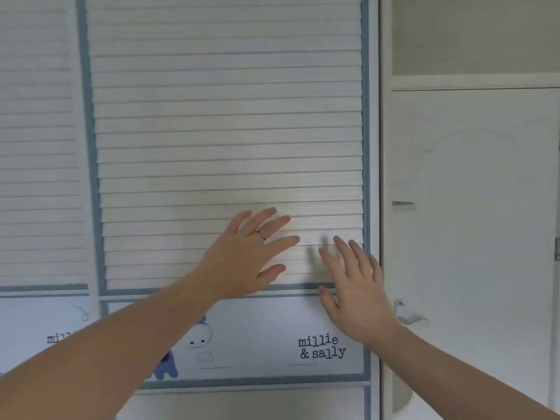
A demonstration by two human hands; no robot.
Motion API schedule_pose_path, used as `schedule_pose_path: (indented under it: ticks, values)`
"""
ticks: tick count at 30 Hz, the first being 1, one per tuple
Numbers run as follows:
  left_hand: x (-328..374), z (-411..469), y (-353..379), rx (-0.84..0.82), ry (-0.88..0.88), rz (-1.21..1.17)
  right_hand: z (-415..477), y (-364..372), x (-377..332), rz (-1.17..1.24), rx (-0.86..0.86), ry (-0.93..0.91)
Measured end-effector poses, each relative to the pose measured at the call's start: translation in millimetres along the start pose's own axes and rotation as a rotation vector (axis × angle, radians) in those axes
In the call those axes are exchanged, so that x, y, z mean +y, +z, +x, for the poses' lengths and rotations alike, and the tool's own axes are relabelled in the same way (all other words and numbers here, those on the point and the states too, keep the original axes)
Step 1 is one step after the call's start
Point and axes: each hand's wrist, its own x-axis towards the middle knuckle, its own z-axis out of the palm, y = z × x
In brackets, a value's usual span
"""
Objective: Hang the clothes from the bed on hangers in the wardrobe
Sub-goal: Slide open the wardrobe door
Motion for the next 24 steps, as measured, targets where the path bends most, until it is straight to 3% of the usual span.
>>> schedule_pose_path:
  ticks: [12, 24]
  values:
    - [-5.9, 46.1, 78.0, 0.167, -0.028, 0.067, 48.8, 61.2, 36.7, -0.068, 0.128, -0.156]
    - [-21.8, 37.4, 99.4, 0.274, -0.004, 0.084, 62.8, 83.9, 34.4, -0.165, 0.343, -0.245]
